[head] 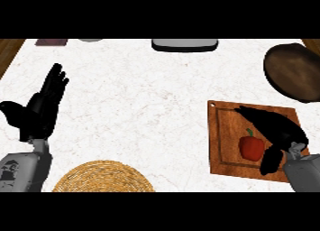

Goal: Pick the bell pepper from the cutting board and place it in the pan

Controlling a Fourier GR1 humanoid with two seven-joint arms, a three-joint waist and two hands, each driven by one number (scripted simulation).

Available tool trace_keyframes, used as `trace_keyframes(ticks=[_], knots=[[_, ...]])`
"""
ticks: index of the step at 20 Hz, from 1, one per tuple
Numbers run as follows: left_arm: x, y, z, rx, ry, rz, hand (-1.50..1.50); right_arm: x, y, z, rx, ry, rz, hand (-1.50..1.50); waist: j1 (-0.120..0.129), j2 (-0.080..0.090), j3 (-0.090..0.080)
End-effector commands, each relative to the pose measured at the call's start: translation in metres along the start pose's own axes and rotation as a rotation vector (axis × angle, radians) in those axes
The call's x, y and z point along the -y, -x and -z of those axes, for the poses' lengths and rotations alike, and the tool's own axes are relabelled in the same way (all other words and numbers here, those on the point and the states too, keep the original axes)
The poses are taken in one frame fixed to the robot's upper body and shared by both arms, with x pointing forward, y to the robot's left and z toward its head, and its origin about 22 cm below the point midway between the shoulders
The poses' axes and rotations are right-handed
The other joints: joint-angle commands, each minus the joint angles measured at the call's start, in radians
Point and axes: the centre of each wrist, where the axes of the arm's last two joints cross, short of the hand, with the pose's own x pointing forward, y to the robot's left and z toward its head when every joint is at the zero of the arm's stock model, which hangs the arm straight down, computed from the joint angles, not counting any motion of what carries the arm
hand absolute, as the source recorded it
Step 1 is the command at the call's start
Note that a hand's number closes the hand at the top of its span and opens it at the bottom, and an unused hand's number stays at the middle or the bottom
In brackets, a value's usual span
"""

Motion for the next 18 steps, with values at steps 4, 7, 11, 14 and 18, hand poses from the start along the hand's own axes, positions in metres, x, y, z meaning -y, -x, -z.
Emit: trace_keyframes(ticks=[4,7,11,14,18], knots=[[0.001,0.007,0.005,0.003,0.010,-0.001,0.00,-0.017,0.015,0.009,-0.023,-0.047,-0.009,-1.50,-0.002,0.000,0.000],[0.002,-0.003,0.009,0.015,-0.008,-0.004,0.00,-0.033,0.018,0.020,-0.022,-0.075,-0.021,-1.50,-0.002,0.000,0.000],[-0.005,0.015,0.014,-0.004,-0.017,0.004,0.00,-0.020,0.006,0.017,0.119,-0.113,-0.014,1.50,-0.007,0.001,0.000],[0.006,0.018,-0.002,-0.005,-0.011,-0.002,0.00,-0.019,0.005,0.006,0.131,-0.085,-0.075,1.50,-0.005,-0.001,0.000],[-0.004,0.011,-0.020,0.005,0.013,-0.003,0.00,-0.018,-0.010,0.022,0.122,-0.062,-0.084,1.50,0.001,-0.001,0.000]])
